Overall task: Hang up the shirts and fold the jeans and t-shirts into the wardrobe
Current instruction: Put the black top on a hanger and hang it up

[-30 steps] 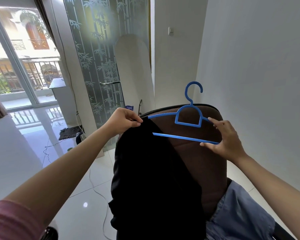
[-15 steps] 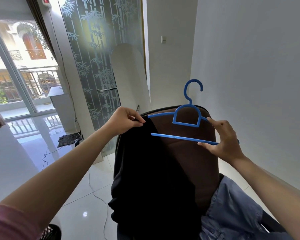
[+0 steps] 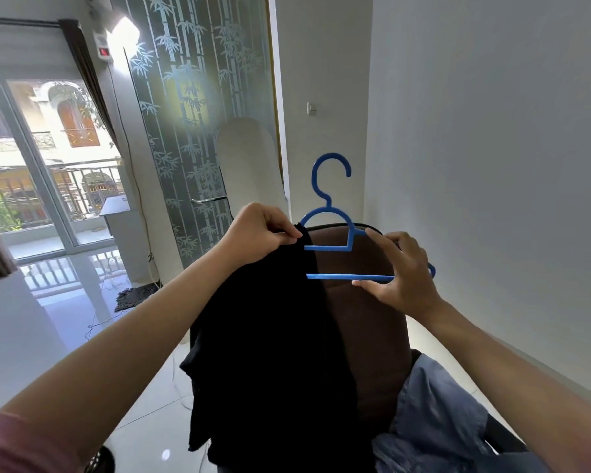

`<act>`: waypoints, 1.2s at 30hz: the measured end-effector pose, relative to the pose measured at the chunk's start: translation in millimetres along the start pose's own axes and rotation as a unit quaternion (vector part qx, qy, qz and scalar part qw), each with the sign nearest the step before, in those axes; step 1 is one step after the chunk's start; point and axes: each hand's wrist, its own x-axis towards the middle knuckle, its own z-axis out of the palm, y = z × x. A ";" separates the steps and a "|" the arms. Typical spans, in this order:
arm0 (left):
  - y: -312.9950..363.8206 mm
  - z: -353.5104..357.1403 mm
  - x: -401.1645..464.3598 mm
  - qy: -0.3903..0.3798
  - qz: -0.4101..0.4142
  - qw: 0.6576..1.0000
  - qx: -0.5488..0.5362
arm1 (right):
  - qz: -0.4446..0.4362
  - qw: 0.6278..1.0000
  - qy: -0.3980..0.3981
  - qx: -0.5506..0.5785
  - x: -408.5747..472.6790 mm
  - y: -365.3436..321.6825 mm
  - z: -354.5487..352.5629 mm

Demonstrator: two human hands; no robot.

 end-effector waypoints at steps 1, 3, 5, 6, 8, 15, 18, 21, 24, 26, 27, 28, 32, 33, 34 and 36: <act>6.6 -0.2 0.2 0.012 0.004 1.000 0.002 | 0.002 1.000 0.000 0.006 1.5 -0.1 -2.9; 17.8 -2.2 0.2 0.031 0.004 0.999 0.009 | 0.001 1.000 0.000 0.011 6.2 1.4 -10.7; 27.9 -5.1 -0.8 0.040 -0.001 0.999 0.011 | -0.004 1.000 0.013 -0.008 11.5 3.3 -17.4; 32.7 -6.2 -1.0 0.045 -0.004 0.999 0.009 | -0.002 0.999 0.030 -0.029 14.0 3.0 -19.8; 42.0 -7.4 0.0 0.061 -0.007 0.998 0.012 | 0.011 0.996 0.070 -0.058 16.7 -4.3 -24.6; 76.9 -11.4 10.5 0.112 0.019 0.992 0.045 | -0.109 0.977 0.067 0.173 1.3 -63.2 -24.5; 89.0 -18.8 11.5 0.134 0.033 0.989 0.054 | -0.104 0.973 -0.053 0.198 -1.8 -58.6 -17.4; 94.2 -31.9 8.8 0.149 0.037 0.986 0.064 | -0.114 0.971 -0.104 0.181 -2.0 -47.3 -18.7; 96.0 -42.5 3.8 0.155 0.027 0.985 0.076 | -0.105 0.961 -0.113 0.231 -0.5 -37.1 -27.8; 97.2 -45.7 1.0 0.160 0.023 0.983 0.085 | -0.105 0.956 -0.103 0.253 -0.3 -31.7 -31.7; 98.1 -46.7 0.3 0.161 0.021 0.983 0.089 | -0.110 0.955 -0.098 0.258 -0.3 -29.7 -32.7; 98.6 -47.9 0.1 0.162 0.020 0.982 0.092 | -0.115 0.954 -0.094 0.262 -0.2 -27.9 -32.8; 99.5 -54.5 -0.4 0.164 0.016 0.981 0.105 | -0.117 0.954 -0.093 0.260 1.2 -20.9 -36.0; 99.6 -56.0 -1.1 0.164 0.015 0.981 0.107 | -0.117 0.955 -0.092 0.257 1.9 -19.4 -37.3; 99.4 -57.1 -1.9 0.164 0.014 0.980 0.109 | -0.118 0.957 -0.090 0.251 2.5 -19.2 -38.4; 99.5 -58.5 -3.8 0.166 0.012 0.980 0.109 | -0.118 0.961 -0.075 0.240 3.6 -20.5 -40.6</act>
